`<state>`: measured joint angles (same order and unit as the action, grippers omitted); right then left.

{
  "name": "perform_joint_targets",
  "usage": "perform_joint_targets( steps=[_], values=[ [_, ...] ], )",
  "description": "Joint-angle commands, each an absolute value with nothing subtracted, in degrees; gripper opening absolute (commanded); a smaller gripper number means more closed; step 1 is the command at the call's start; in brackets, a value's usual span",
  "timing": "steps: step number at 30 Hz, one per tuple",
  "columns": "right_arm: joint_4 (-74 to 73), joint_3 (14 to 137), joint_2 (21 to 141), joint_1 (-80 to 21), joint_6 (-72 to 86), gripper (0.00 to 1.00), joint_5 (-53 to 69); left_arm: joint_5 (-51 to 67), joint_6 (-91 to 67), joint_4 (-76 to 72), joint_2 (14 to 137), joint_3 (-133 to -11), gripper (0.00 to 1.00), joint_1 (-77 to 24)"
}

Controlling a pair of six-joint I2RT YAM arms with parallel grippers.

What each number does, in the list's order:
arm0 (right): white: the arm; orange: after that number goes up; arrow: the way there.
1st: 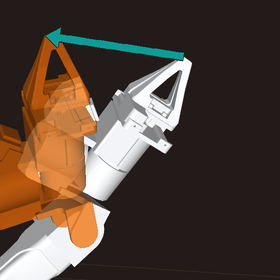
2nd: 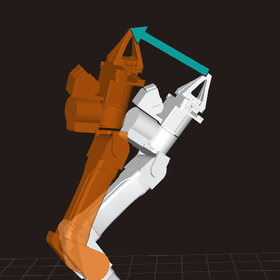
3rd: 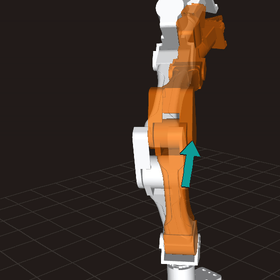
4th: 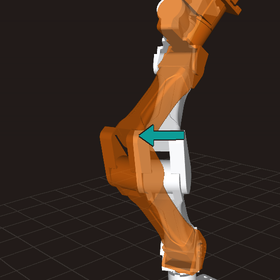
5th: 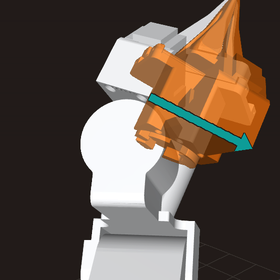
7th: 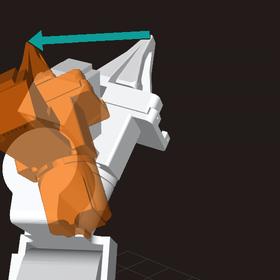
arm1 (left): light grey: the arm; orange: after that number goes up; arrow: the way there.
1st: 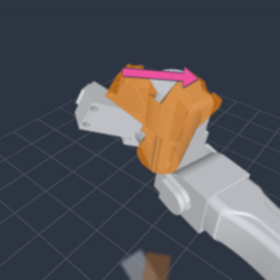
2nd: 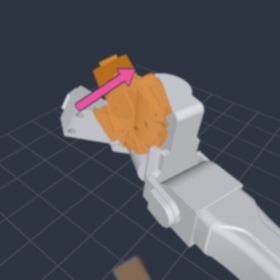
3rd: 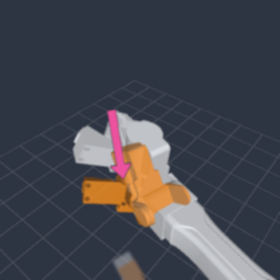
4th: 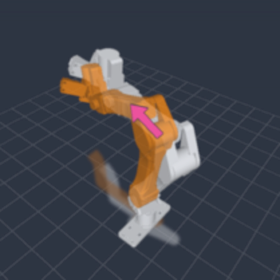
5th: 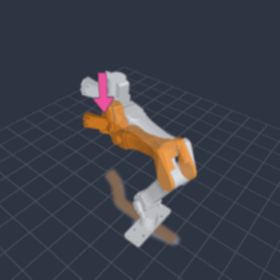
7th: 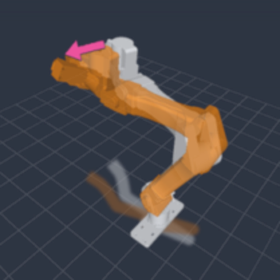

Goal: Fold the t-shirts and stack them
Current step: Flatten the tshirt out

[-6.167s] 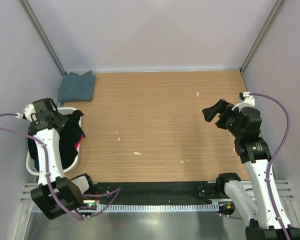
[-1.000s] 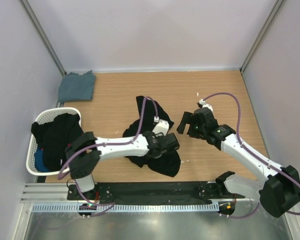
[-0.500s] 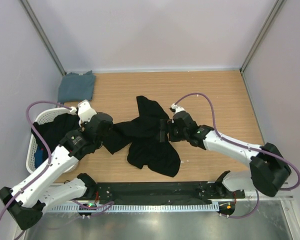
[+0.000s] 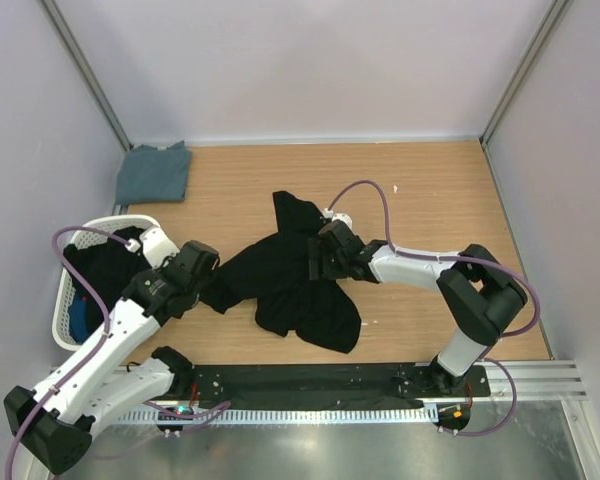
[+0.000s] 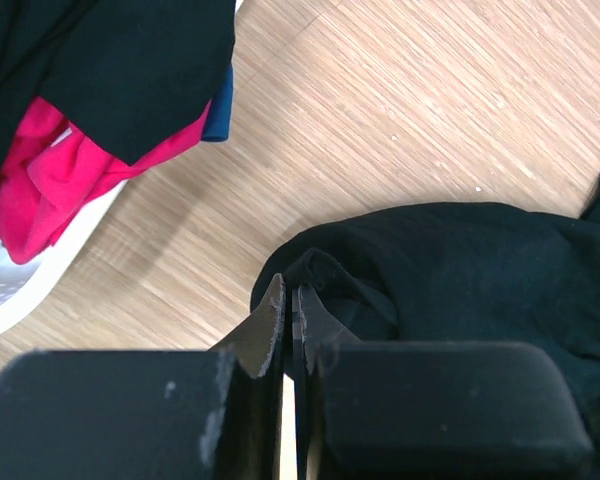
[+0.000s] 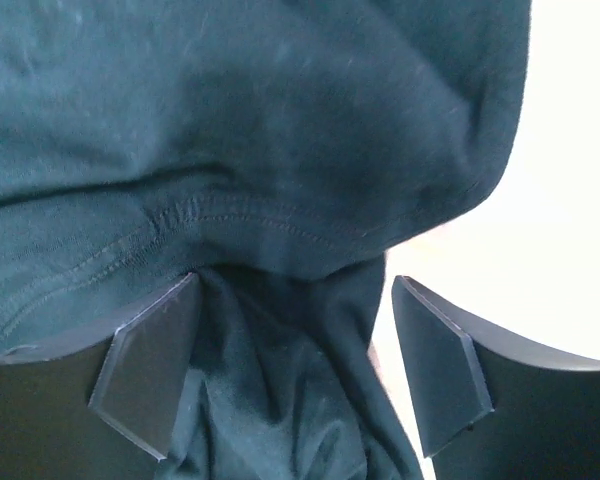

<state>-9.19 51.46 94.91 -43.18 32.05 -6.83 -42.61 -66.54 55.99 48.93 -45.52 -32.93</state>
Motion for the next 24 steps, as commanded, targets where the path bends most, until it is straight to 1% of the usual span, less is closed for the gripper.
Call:
perform_joint_targets(
  steps=[1,2,4,5,6,8,9,12,14,15,16,18,19,20,21,22,23,24],
  values=[
    [-4.13,55.19,95.18,-43.51,31.73,0.81,-12.57,-45.0,-65.04,54.84,48.42,-47.19,0.0,-32.43],
    [-3.96,55.72,95.53,-43.42,30.6,0.79,-12.74,-44.91,-63.73,54.84,48.6,-47.55,0.0,-32.43],
    [-3.78,57.65,96.85,-43.51,29.54,0.61,-13.62,-44.83,-62.5,54.41,48.95,-48.69,0.0,-32.43],
    [-3.87,58.35,97.2,-43.51,29.01,0.5,-14.06,-44.3,-60.75,53.36,49.04,-49.04,0.0,-32.43],
    [-4.82,59.66,97.47,-43.51,28.74,0.28,-15.54,-43.86,-59.69,52.65,48.96,-49.48,0.0,-32.43],
    [-5.71,60.81,96.6,-43.51,27.52,0.07,-17.13,-42.98,-58.19,51.42,48.43,-50.44,0.0,-32.43],
    [-6.15,61.6,95.81,-43.51,26.12,0.01,-18.36,-42.46,-55.05,50.72,48.17,-50.97,0.0,-32.43],
    [-4.66,62.4,91.15,-43.51,22.43,0.01,-20.74,-40.7,-48.98,48.96,47.64,-55.09,0.0,-32.43],
    [-5.18,63.28,88.0,-43.51,21.01,0.01,-19.61,-40.34,-46.85,49.39,47.64,-59.75,0.0,-32.43],
    [-5.45,64.24,87.11,-43.51,20.31,0.01,-17.51,-40.17,-45.28,49.74,47.9,-61.16,0.01,-32.43],
    [-5.19,64.51,86.58,-43.59,18.04,0.01,-9.05,-40.08,-44.65,50.18,48.07,-63.52,0.01,-32.43],
    [-5.1,64.78,85.78,-44.2,16.97,0.09,-1.97,-39.29,-43.86,50.89,48.77,-64.94,0.01,-32.43],
    [-5.18,64.6,85.69,-45.6,15.48,0.17,1.37,-38.68,-43.16,51.15,49.13,-65.39,0.01,-32.43],
    [-5.27,64.43,85.78,-47.09,14.16,0.46,4.1,-38.32,-43.07,51.41,49.39,-65.56,0.01,-32.43],
    [-4.93,63.29,85.52,-48.85,12.58,0.6,3.61,-37.19,-42.89,51.42,49.74,-65.39,0.01,-32.43],
    [-4.4,62.5,85.26,-53.39,8.3,0.71,2.39,-36.74,-42.63,50.98,49.75,-64.96,0.0,-32.43],
    [-3.79,61.62,84.99,-55.7,6.26,0.86,-2.41,-36.65,-42.63,50.89,49.75,-64.26,0.01,-32.43],
    [-2.47,60.22,84.9,-57.72,3.89,0.89,-4.2,-36.39,-42.63,50.8,49.66,-63.99,0.0,-32.43]
  ],
)
